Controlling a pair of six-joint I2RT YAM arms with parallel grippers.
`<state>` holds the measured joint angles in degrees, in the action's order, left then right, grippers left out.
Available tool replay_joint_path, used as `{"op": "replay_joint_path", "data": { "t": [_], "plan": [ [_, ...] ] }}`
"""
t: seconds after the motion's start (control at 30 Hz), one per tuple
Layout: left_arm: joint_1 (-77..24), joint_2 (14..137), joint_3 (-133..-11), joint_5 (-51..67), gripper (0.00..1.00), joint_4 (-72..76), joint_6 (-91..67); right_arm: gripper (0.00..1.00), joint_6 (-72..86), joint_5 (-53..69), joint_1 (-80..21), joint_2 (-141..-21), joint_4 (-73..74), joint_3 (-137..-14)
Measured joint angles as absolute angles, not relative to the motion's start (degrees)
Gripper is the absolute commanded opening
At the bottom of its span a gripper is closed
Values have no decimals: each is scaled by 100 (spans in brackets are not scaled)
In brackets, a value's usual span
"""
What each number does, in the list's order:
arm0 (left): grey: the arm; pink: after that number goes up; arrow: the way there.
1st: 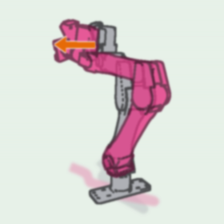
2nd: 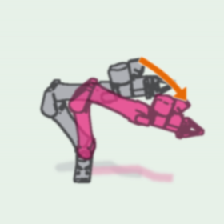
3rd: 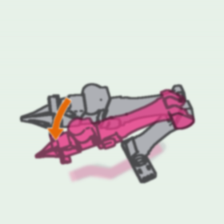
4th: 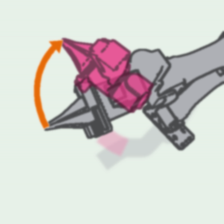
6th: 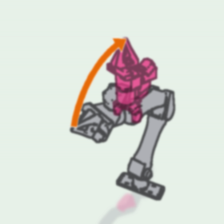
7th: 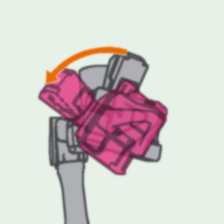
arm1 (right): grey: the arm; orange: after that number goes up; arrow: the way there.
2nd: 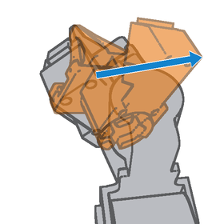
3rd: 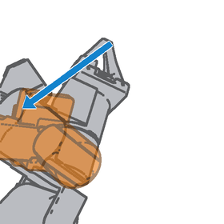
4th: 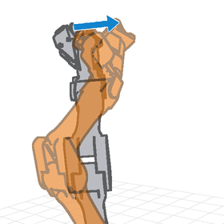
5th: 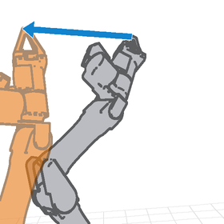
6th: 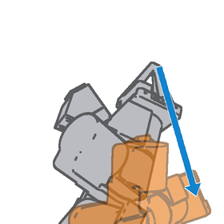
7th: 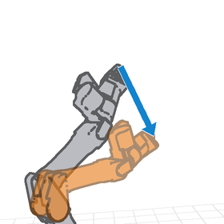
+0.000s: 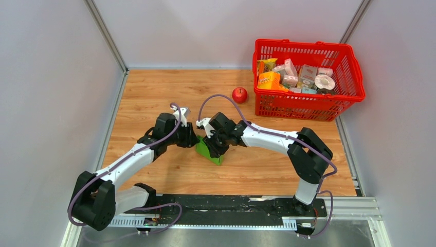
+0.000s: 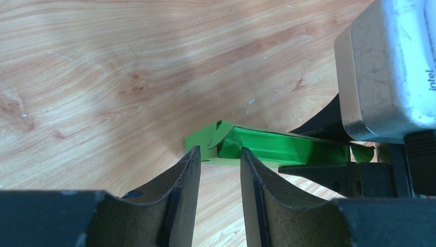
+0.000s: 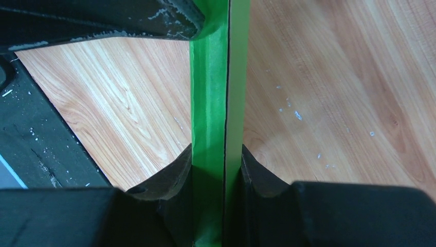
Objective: Fold the paper box
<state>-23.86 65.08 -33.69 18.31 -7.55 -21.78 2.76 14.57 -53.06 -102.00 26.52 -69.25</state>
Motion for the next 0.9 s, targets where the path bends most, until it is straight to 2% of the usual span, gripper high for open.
{"op": "replay_joint_path", "data": {
  "t": [0.17, 0.3, 0.5, 0.6, 0.67, 0.73, 0.8, 0.9],
  "plan": [
    [-2388, 6626, -3468, 1723, 43, -744, -2174, 8, 276, 1470, -5308, -10200, 2641, -6921],
    [-2388, 6764, -3621, 1656, 39, -738, -2174, 8, 276, 1472, -5308, -10200, 2620, -6921],
    [-2388, 6879, -3680, 1671, 23, -694, -2180, 8, 276, 1466, -5308, -10200, 2617, -6921],
    [-2392, 6886, -3680, 1704, 18, -696, -2174, 8, 276, 1422, -5308, -10200, 2609, -6921],
    [-2410, 6884, -3680, 1706, 19, -701, -2171, 8, 276, 1378, -5315, -10202, 2613, -6921],
    [-2445, 6866, -3682, 1680, 31, -735, -2161, 8, 276, 1330, -5341, -10215, 2617, -6925],
    [-2473, 6834, -3688, 1627, 36, -821, -2130, 8, 274, 1293, -5384, -10256, 2626, -6941],
    [-2512, 6790, -3736, 1559, 37, -908, -2106, 8, 274, 1249, -5435, -10300, 2609, -6969]
  ]
}}
